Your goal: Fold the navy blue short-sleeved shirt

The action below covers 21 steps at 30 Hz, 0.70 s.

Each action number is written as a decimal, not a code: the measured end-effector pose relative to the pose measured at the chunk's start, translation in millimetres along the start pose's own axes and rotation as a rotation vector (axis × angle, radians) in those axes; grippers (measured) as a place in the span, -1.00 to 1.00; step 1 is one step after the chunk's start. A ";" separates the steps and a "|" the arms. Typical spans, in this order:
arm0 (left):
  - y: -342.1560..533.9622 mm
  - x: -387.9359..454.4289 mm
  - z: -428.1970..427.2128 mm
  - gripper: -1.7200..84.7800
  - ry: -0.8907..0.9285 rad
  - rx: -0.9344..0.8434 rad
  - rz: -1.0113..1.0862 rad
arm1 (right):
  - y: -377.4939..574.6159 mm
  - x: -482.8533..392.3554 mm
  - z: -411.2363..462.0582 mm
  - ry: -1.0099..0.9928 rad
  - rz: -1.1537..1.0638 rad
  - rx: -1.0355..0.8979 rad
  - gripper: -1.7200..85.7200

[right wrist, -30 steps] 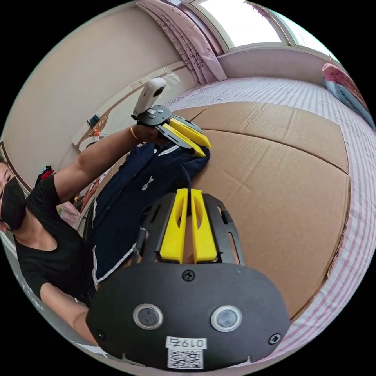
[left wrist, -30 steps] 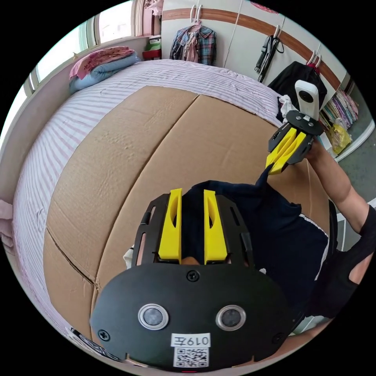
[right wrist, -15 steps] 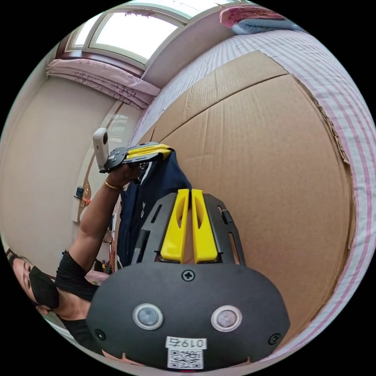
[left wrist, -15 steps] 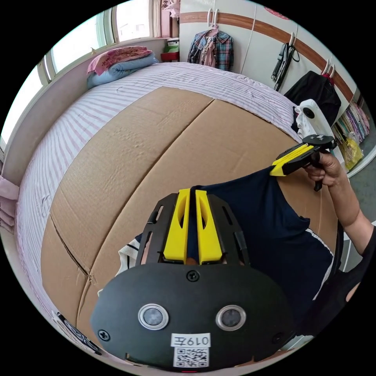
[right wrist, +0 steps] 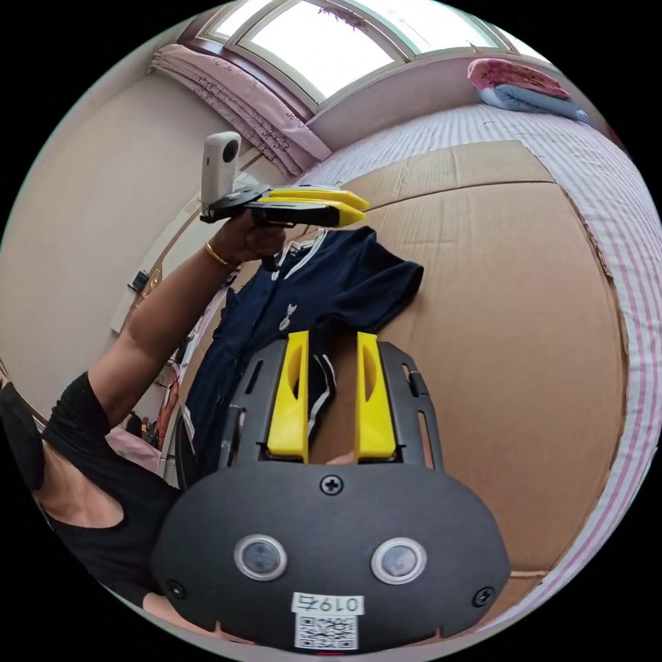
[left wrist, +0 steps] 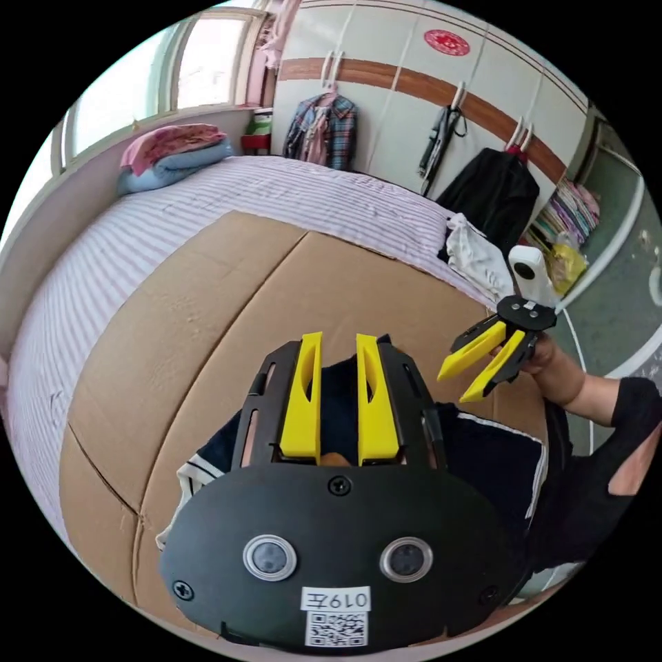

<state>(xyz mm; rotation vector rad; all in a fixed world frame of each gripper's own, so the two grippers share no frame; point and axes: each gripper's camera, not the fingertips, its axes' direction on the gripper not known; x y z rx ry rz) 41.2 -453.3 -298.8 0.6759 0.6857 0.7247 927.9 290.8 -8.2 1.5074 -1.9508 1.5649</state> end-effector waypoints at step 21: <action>-84.9 80.0 102.4 -0.88 -0.056 -0.325 0.210 | 43.1 49.9 42.7 0.114 0.038 0.173 -0.91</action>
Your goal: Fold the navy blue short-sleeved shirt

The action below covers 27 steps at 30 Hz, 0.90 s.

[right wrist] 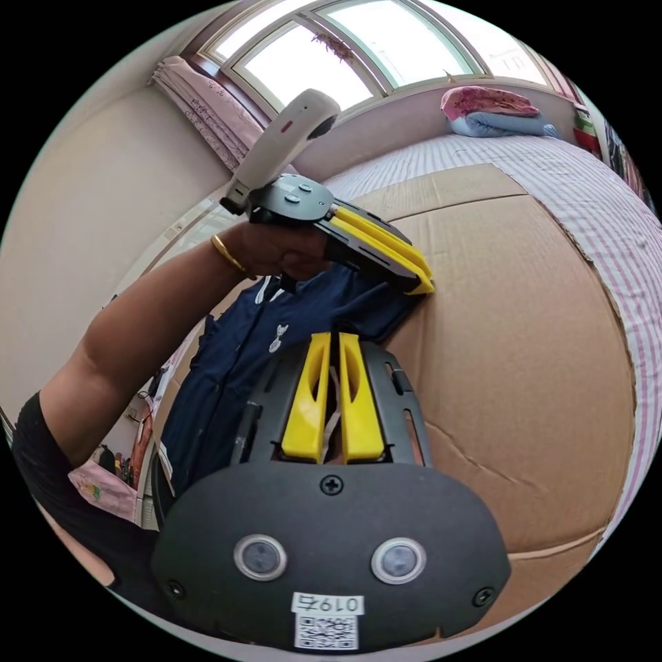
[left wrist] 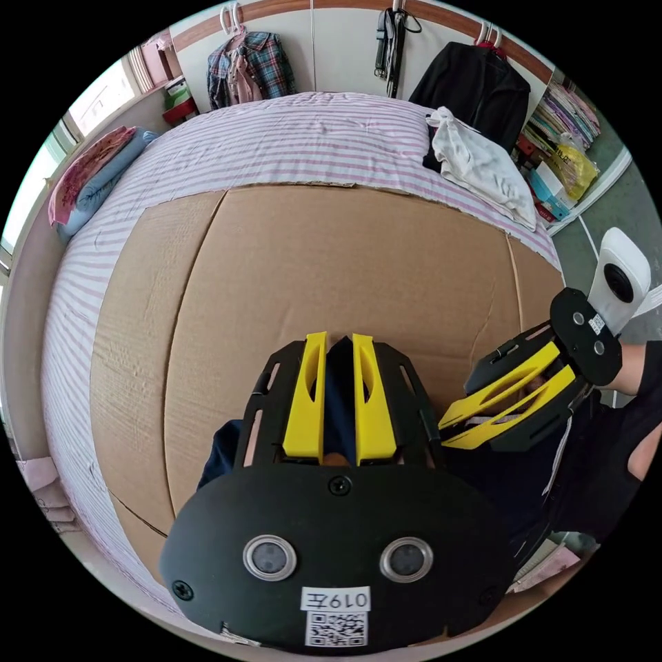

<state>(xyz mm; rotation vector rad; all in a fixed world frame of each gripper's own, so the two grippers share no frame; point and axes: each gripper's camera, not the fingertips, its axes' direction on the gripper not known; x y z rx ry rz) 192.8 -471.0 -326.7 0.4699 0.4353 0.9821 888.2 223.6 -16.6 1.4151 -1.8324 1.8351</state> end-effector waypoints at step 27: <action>-25.9 20.7 2.4 -0.94 -0.087 0.067 -0.021 | 16.2 119.1 -17.9 -0.130 0.117 -0.047 -0.95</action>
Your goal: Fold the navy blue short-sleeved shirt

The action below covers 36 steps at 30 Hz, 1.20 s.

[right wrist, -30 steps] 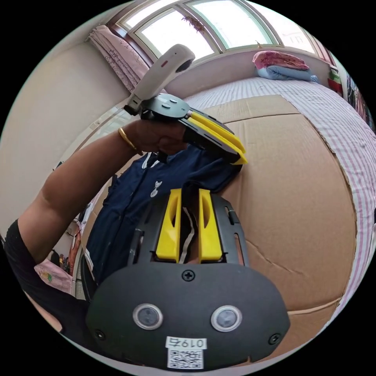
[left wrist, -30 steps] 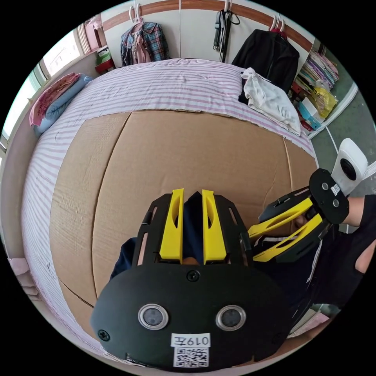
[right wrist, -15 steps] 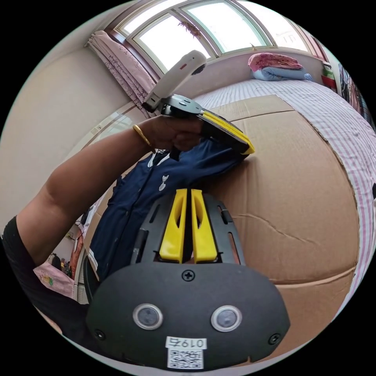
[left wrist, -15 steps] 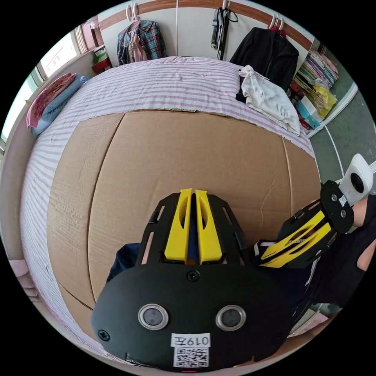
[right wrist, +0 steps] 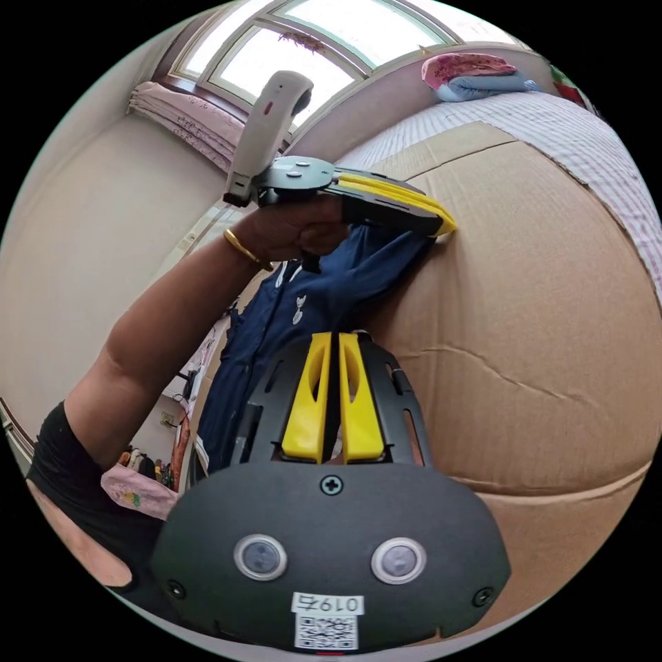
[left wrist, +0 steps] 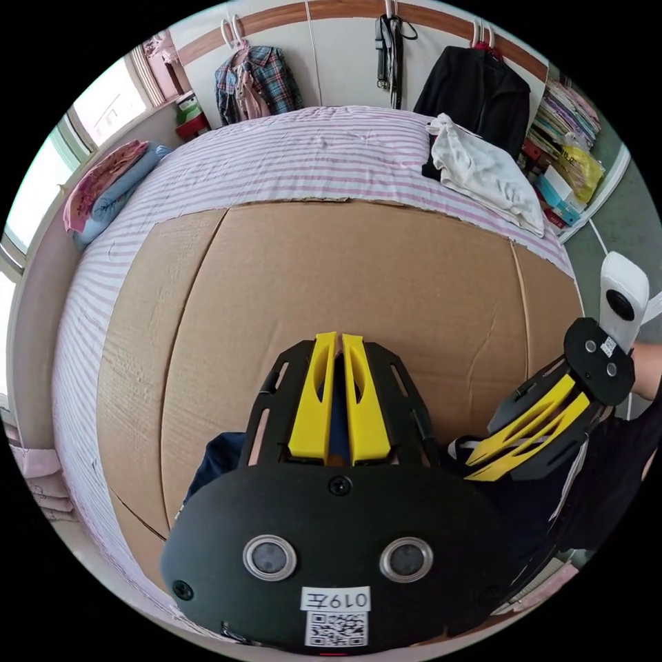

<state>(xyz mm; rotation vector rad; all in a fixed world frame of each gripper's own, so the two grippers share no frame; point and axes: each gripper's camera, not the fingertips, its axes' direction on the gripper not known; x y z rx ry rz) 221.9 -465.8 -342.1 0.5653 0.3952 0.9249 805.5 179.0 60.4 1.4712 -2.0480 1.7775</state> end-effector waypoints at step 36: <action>2.0 -82.3 -18.5 -0.87 0.174 -0.048 -0.067 | -17.7 64.9 -38.4 -0.015 -0.027 0.031 -0.90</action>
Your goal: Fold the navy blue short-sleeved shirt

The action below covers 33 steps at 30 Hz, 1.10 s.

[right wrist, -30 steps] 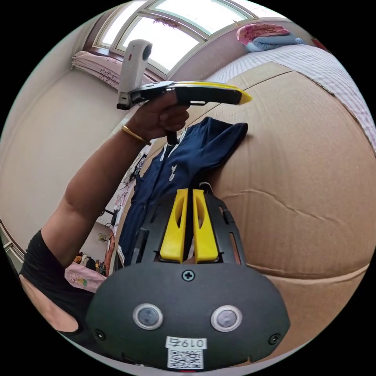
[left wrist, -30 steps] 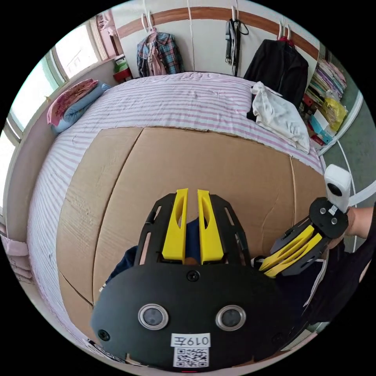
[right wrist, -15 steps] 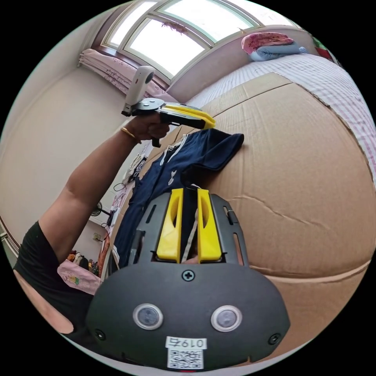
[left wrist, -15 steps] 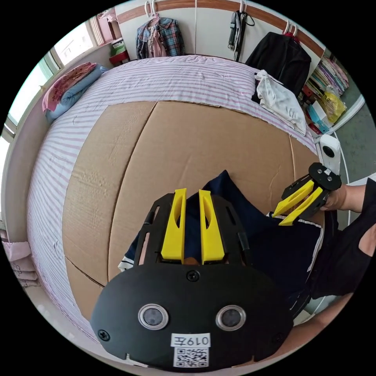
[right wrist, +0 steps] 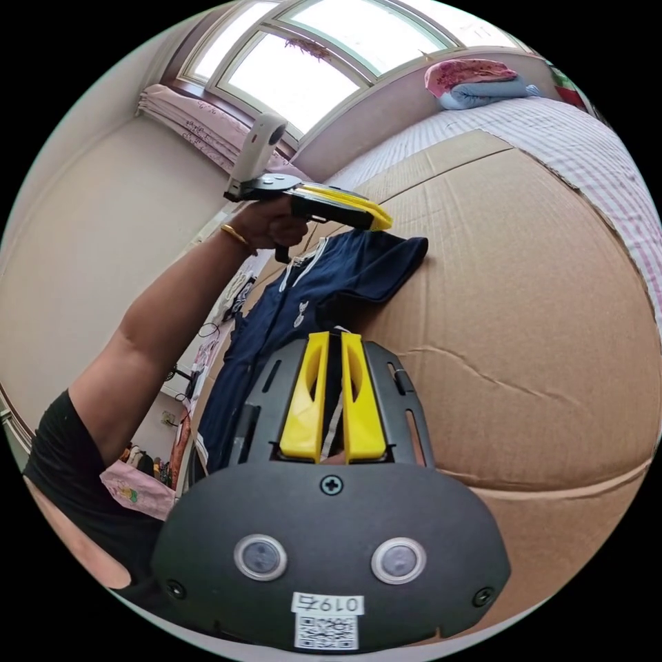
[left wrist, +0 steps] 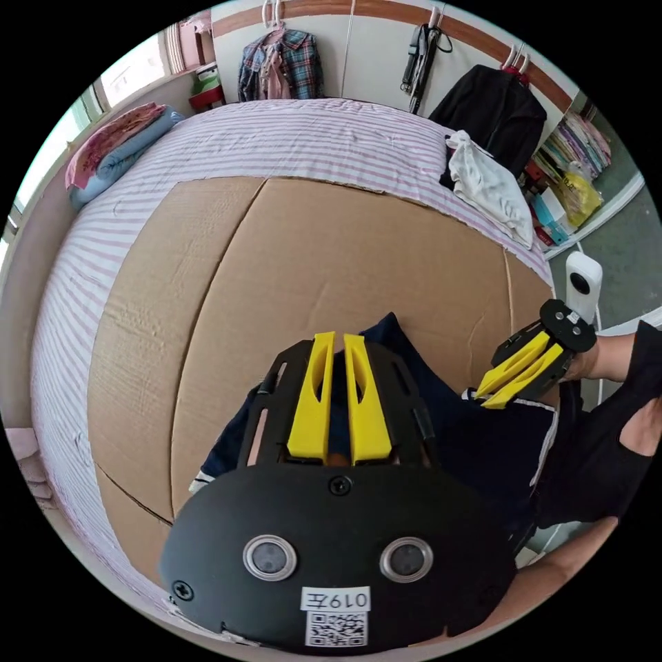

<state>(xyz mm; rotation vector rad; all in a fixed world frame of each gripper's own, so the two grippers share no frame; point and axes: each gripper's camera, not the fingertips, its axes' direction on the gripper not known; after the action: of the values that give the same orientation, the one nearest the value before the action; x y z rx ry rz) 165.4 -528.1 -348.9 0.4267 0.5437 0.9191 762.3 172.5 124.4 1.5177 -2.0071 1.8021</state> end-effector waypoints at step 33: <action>3.8 21.1 10.3 -0.89 -0.176 -0.146 0.048 | 15.7 -46.9 45.1 0.131 -0.072 -0.052 -0.96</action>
<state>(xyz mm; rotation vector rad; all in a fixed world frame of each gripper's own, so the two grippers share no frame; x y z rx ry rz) 179.6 -509.6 -344.0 0.3855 0.3044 0.9504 800.6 163.5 70.2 1.3995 -1.8994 1.7587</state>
